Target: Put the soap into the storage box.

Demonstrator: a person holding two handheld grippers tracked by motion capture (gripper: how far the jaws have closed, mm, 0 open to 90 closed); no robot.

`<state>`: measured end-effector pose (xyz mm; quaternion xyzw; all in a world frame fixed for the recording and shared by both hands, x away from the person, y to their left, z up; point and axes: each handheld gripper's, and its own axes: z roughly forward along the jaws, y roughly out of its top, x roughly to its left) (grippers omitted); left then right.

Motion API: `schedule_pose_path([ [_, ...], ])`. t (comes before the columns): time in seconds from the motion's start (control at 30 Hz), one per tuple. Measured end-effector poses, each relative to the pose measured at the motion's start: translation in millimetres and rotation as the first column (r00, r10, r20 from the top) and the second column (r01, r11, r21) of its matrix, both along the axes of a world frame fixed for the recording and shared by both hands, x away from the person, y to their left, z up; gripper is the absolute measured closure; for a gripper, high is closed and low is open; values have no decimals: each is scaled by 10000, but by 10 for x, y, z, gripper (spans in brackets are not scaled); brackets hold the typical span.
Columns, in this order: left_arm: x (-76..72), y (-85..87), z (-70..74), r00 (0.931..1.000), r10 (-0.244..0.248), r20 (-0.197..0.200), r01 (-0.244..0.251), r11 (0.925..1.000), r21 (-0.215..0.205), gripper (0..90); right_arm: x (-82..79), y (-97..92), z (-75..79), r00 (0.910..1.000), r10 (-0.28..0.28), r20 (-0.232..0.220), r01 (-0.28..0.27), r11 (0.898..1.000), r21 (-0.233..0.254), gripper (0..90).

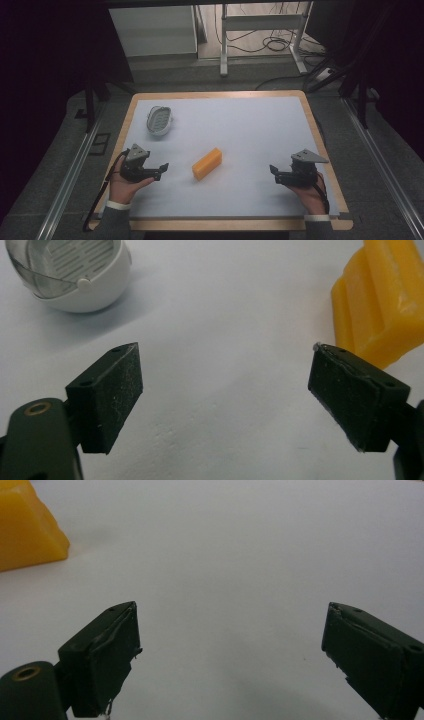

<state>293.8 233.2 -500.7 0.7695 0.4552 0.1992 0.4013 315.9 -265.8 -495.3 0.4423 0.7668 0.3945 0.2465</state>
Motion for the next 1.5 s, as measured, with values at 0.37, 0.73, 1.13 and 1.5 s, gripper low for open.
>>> schedule_pose_path([
  [0.37, 3, -5, 5, 9996, -41, -282, 50, 9995, 316, 154, 3, -56, -12, 9991, -418, -11, 418, 9991, -34, 86],
  [0.73, -22, 6, 55, 9986, 471, -251, -460, 9981, 418, 199, 3, -165, -16, 9970, -769, 54, 770, 9969, -135, 86],
  [1.13, -80, 26, 419, 9995, 50, -320, -37, 9992, 407, 167, -21, -218, 12, 9957, -909, 190, 913, 9956, -199, 87],
  [1.5, 65, -81, 561, 9943, -431, -971, 528, 9936, 1000, 169, -32, -228, 7, 9931, -1158, 190, 1164, 9926, -358, 98],
])
